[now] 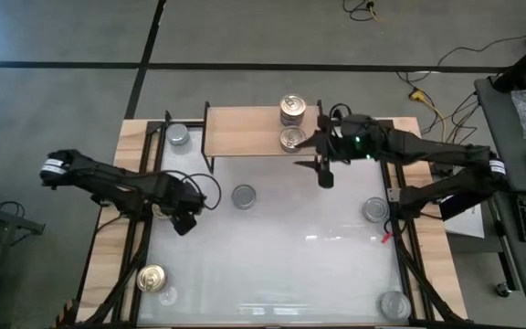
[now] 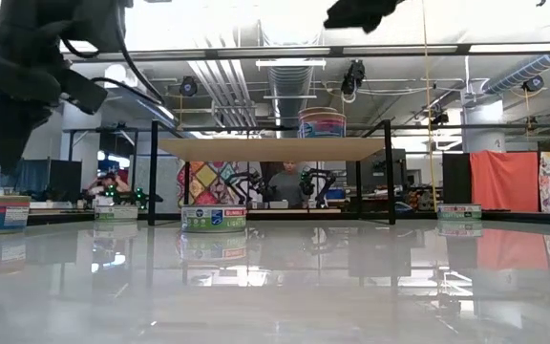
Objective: Stack canned seafood by type on shelf
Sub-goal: Stack the blue-pink tuna can on top of the other blue-pink tuna can on the shelf
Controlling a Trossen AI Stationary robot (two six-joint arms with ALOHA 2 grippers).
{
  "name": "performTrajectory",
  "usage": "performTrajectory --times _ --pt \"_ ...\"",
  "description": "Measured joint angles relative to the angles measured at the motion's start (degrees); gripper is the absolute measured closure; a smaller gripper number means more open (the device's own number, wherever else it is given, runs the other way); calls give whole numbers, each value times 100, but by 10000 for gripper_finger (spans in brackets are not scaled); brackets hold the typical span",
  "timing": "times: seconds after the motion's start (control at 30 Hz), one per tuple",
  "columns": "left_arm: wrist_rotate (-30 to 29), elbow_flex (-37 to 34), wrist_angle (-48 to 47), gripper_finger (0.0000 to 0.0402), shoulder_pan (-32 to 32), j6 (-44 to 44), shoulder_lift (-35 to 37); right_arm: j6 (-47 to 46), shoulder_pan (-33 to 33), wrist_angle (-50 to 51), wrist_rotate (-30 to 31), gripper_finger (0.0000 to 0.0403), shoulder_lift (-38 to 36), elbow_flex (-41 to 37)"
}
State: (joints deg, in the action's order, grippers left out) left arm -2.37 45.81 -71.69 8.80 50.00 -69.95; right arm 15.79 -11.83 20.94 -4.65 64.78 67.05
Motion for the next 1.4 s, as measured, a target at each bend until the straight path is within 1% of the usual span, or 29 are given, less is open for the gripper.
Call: performTrajectory --times 0.07,0.13,0.23,0.27,0.43,0.57,0.73,0.87,1.03,1.1,1.17,1.23,1.27,1.33,1.4 --pt "-11 -35 -24 271 -7 29 -118 -1 235 96 274 204 -55 0" --pt "-93 -121 -53 314 -29 82 -268 -46 434 192 416 206 -79 0" --pt "-381 -239 -230 380 -59 256 -502 -94 687 236 607 210 -92 -18" --pt "-461 -254 -287 390 -65 333 -575 -63 771 238 664 211 -90 -25" --pt "-761 -257 -386 386 -81 470 -843 -52 1084 229 1020 210 -90 -59" --pt "-761 -342 -380 399 -126 479 -1115 -178 1216 241 1075 208 -90 -92" --pt "-713 -388 -207 401 -108 453 -1424 -307 1328 247 1076 213 -88 -150" --pt "-614 -281 -35 401 -19 128 -1534 -375 1350 254 1076 215 -88 -187" --pt "-707 347 626 401 405 -47 -1556 -300 1386 226 1068 211 -88 -285" --pt "-717 545 1235 401 621 -266 -1551 -216 1460 156 1045 208 -80 -401" --pt "-712 652 2047 401 876 -594 -1552 -173 1597 -34 1036 203 -20 -561" --pt "-554 773 2828 401 1143 -973 -1552 -255 1777 -79 1022 195 77 -700" --pt "-528 875 2995 401 1283 -1104 -1551 -314 1878 -160 1023 190 135 -760" --pt "-628 1174 2744 401 1540 -1165 -1540 -457 2094 -406 1060 178 261 -872" --pt "-988 1506 2033 401 1734 -1011 -1496 -545 2296 -599 1146 166 399 -948"
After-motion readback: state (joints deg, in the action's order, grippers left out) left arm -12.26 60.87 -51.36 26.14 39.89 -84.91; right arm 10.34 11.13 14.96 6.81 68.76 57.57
